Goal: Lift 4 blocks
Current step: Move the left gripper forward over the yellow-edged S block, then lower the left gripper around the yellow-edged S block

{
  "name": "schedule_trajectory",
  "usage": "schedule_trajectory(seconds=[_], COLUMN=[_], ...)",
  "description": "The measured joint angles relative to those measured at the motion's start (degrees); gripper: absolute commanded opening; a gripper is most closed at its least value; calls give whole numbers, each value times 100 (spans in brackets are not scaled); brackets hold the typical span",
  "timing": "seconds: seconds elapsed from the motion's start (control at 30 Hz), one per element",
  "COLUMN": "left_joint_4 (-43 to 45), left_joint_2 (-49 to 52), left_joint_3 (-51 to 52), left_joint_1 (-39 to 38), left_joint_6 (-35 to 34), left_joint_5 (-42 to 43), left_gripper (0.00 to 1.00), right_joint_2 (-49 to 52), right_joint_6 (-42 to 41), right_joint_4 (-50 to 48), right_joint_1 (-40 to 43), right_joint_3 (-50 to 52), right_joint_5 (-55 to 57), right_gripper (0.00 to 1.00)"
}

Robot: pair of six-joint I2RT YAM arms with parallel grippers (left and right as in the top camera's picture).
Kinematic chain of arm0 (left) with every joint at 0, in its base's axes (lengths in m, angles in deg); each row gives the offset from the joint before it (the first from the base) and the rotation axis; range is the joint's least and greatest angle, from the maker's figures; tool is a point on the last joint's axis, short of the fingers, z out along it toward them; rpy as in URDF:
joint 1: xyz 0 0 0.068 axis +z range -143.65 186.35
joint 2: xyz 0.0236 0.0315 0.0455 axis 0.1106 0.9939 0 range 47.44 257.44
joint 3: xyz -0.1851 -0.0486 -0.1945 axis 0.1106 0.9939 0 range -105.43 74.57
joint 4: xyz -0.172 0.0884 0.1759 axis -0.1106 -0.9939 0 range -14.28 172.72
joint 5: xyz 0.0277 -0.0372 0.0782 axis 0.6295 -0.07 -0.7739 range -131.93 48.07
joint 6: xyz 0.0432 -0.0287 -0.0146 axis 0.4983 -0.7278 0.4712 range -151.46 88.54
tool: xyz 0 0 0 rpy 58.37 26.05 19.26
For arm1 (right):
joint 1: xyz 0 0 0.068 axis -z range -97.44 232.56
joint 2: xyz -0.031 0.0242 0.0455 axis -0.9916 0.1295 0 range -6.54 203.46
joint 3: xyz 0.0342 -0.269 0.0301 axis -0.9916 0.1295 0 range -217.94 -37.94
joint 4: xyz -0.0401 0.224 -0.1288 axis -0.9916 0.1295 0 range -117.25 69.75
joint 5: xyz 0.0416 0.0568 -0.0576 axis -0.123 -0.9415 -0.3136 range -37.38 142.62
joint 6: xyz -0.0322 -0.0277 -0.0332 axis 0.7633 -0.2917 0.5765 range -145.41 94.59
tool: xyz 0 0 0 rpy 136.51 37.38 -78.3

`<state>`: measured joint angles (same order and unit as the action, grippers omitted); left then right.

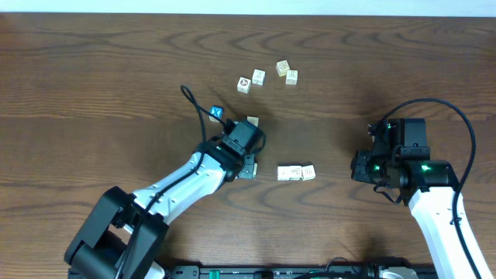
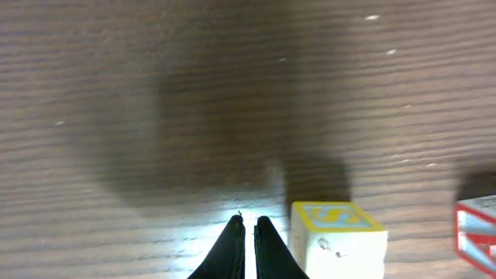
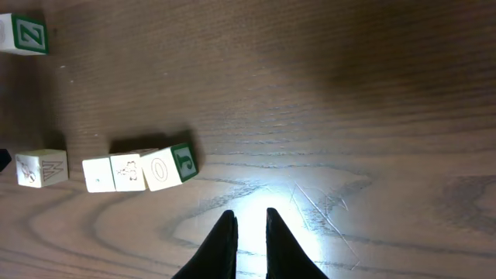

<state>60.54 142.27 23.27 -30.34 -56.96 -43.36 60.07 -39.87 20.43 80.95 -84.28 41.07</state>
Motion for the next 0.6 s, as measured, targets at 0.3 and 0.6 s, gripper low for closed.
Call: schedule_trajectory(seconds=[0.3, 0.6], left_joint_4=[31, 15], left_joint_2=[0, 0], left_joint_3=[0, 0], left_joint_1=[177, 177], left_joint_6=[-2, 0], left_joint_5=[656, 802], left_gripper=[7, 7], right_joint_2=[0, 0], right_joint_6=[0, 0], right_joint_4=[0, -2], right_joint_1=[0, 0], right_joint_3=[2, 2], right_joint_5=[2, 2], right_gripper=[10, 9])
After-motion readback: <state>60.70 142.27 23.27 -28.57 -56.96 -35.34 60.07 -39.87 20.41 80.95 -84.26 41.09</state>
